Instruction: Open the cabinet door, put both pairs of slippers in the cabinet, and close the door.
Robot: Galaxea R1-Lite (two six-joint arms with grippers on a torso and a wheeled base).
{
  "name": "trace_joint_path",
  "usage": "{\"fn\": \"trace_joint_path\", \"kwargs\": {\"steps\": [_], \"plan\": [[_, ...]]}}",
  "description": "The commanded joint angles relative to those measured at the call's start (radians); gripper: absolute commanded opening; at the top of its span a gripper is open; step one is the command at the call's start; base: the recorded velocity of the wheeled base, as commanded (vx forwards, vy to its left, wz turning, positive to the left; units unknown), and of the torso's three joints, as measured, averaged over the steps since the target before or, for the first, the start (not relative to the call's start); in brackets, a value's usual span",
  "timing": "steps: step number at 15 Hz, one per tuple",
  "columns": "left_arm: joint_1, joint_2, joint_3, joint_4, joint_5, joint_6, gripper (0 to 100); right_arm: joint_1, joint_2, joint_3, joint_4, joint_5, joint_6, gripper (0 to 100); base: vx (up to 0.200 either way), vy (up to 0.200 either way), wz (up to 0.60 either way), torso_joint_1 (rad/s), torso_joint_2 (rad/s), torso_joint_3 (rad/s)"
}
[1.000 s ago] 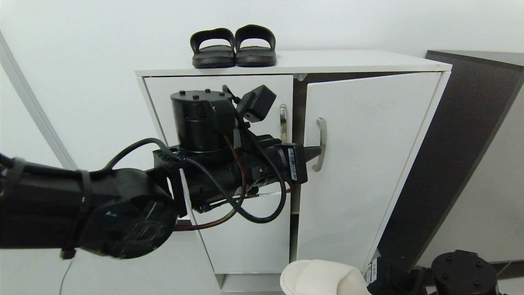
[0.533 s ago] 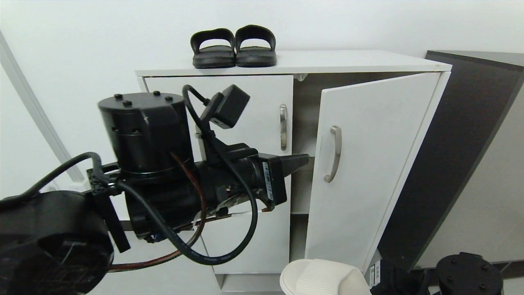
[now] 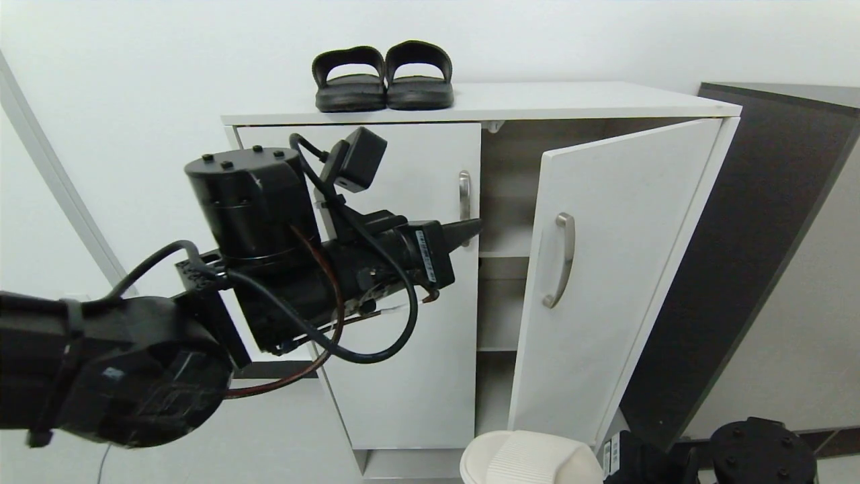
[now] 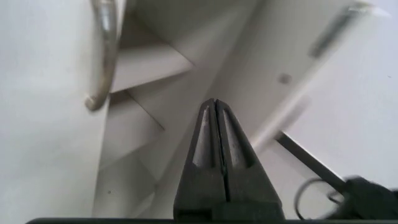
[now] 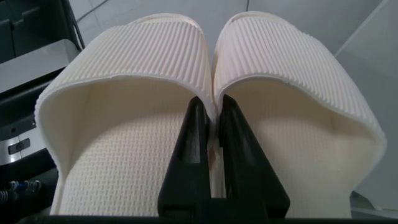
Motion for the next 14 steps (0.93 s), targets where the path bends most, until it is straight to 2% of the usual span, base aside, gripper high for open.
{"fn": "trace_joint_path", "kwargs": {"steps": [1, 5, 10, 12, 14], "plan": [[0.008, 0.094, -0.054, -0.008, 0.000, 0.000, 0, 0.000, 0.005, 0.004, -0.001, 0.001, 0.000, 0, 0.000, 0.000, 0.00, 0.000, 0.00, 0.000], [0.003, 0.139, -0.091, -0.008, -0.022, 0.000, 0, 0.009, 0.004, 0.030, -0.001, 0.001, -0.036, 0, 0.000, 0.000, 0.00, 0.000, 0.00, 0.000], [0.002, 0.168, -0.117, -0.010, -0.022, 0.001, 0, 0.048, 0.007, 0.047, -0.003, 0.001, -0.036, 0, 0.000, 0.000, 0.00, 0.000, 0.00, 0.000], [-0.001, 0.180, -0.123, -0.016, -0.022, 0.001, 0, 0.049, 0.008, 0.047, -0.001, 0.001, -0.036, 0, -0.200, 0.000, 0.00, 0.002, 0.01, 0.002], [-0.030, 0.206, -0.126, -0.043, -0.009, 0.005, 0, 0.063, 0.008, 0.051, 0.002, 0.001, -0.033, 0, -0.200, 0.000, 0.00, 0.005, 0.00, 0.000]]}}
